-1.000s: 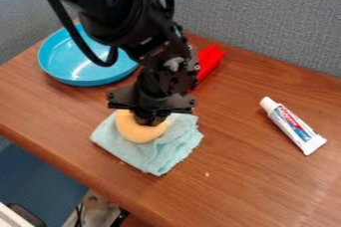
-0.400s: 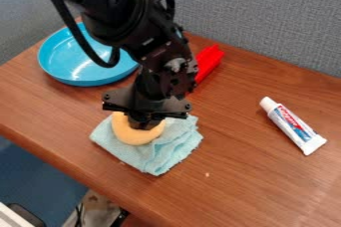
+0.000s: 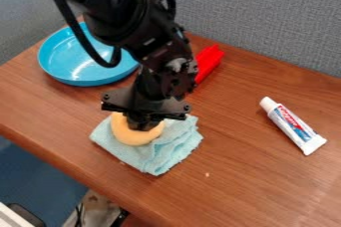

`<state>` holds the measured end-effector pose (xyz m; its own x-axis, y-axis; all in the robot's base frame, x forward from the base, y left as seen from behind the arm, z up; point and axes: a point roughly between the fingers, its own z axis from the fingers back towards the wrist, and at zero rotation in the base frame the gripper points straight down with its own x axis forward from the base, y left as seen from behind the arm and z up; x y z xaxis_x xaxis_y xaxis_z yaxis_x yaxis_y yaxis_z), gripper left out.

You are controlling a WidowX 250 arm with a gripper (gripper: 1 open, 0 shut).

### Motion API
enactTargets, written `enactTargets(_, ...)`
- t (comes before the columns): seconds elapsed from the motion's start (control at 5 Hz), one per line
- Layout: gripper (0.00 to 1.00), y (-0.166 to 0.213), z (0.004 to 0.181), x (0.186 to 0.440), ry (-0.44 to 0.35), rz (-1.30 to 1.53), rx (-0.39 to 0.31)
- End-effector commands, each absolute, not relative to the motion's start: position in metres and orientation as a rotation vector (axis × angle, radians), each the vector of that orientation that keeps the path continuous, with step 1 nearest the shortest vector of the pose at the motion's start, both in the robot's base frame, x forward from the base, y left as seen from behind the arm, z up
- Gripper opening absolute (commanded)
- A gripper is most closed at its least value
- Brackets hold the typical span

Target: Put the yellow ball on the blue plate

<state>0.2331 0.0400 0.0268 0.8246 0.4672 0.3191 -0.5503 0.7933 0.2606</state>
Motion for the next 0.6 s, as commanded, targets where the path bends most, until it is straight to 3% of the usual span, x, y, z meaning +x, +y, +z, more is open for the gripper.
enactTargets(0.0, 1.00, 0.0575, -0.0007, 0.2019, -0.060, 0.600, 0.417)
enactTargets(0.4, 1.00, 0.0579, -0.0026, 0.1990, -0.031, 0.605, 0.417)
